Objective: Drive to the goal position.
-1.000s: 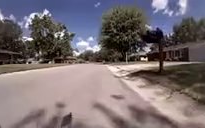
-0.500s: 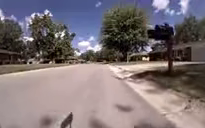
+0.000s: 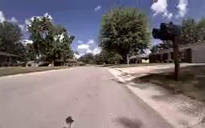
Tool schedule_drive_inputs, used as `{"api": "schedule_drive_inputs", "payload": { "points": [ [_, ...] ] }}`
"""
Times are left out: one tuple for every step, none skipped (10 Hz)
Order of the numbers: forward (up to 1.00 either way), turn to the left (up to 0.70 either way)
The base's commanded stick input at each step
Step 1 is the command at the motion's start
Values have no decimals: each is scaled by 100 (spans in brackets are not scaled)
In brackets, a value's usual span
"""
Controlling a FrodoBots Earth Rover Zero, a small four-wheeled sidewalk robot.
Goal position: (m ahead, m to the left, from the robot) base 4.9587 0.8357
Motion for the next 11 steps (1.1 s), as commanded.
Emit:
{"api": "schedule_drive_inputs", "payload": {
  "points": [
    [85, 0],
    [85, 0],
    [85, 0],
    [85, 0],
    [85, 0],
    [85, 0],
    [85, 0],
    [85, 0],
    [85, 0],
    [85, 0],
    [85, 0]
  ]
}}
